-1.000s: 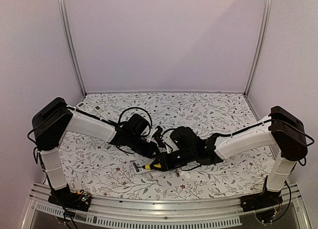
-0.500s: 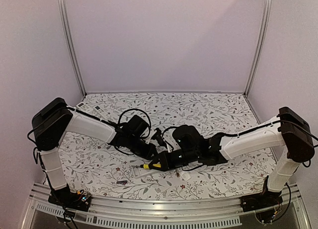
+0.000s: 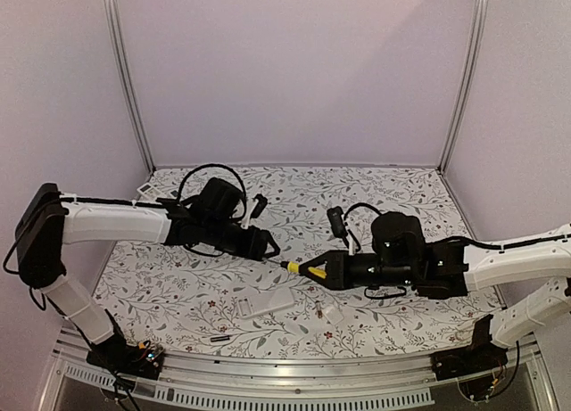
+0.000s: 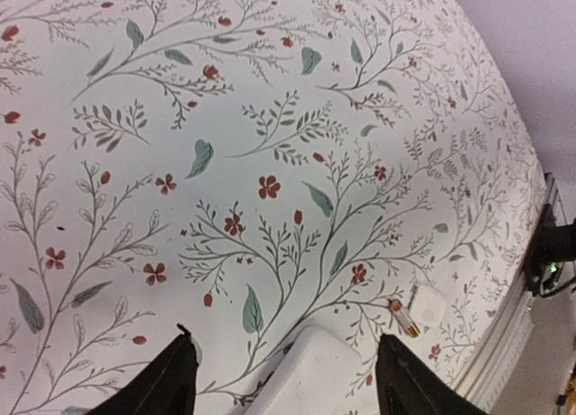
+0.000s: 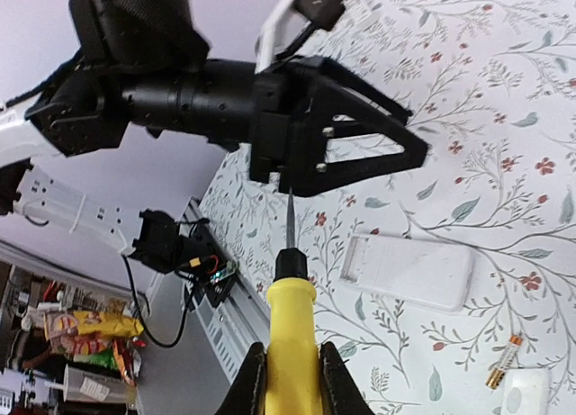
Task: Unload the batteries from the remote control
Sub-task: Place the screwdriver at the center of the board.
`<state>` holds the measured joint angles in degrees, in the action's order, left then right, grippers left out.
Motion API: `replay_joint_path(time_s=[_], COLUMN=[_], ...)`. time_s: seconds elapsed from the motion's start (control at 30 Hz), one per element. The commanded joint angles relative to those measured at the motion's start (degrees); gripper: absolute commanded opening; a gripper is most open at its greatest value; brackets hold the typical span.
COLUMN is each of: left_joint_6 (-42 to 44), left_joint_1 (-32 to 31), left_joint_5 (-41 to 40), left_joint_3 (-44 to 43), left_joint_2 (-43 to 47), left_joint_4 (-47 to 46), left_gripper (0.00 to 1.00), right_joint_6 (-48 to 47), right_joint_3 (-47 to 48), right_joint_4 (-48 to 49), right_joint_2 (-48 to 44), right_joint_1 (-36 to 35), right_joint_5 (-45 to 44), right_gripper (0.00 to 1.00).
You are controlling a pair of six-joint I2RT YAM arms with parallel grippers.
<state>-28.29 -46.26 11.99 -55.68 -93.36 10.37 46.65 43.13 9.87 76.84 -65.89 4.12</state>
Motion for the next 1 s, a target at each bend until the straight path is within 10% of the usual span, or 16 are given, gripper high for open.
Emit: replay_joint_path(time_s=[0.0,0.53,0.97], left_joint_6=[-1.8,-2.1,-2.6], left_joint_1=[5.1,27.3,31.8], left_joint_5=[-1.7,1.8,2.0], left_joint_3=[2.1,12.2,13.8], left_joint_2=[9.0,27.4,29.2], left_joint_4=[1.9,10.6,11.3], left_gripper=[0.69,0.76,0.77], right_joint_6=[3.4,2.4,2.1], right_joint_3=[-7.3,-14.9,-14.1], right_joint_4=[-8.1,-5.7,-6.9], right_joint_2=[-4.6,-2.3,-0.6], right_joint_1=[6.2,13.2,13.2], right_joint_5=[-9.9,-12.1,-13.3], right_gripper=[0.0,0.04,0.63])
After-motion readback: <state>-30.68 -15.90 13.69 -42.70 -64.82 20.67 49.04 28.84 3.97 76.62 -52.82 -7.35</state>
